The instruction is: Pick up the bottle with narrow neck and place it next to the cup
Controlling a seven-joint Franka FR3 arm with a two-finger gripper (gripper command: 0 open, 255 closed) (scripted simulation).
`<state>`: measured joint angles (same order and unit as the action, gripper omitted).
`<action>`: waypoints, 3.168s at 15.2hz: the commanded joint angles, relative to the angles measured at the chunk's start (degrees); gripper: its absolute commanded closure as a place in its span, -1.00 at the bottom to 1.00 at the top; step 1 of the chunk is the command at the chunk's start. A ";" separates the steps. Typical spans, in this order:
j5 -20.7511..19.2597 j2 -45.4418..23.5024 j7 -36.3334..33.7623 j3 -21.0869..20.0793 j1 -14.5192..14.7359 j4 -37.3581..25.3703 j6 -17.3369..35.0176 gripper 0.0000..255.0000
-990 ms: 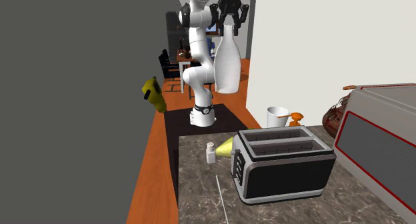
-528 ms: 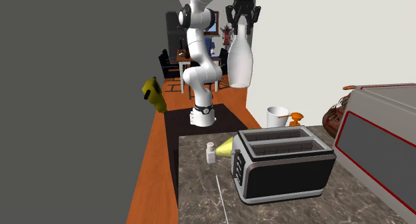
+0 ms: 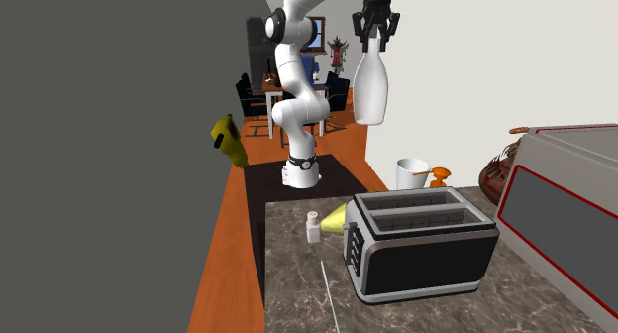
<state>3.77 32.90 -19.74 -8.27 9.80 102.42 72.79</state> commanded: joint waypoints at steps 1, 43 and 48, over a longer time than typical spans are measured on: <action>0.26 1.06 -0.35 -0.28 0.12 2.28 1.26 1.00; 2.67 11.85 0.42 -2.02 1.66 43.05 31.26 1.00; 3.06 11.73 0.44 -2.44 1.85 46.82 35.14 1.00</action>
<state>6.75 44.56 -19.34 -10.66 11.61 148.37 107.08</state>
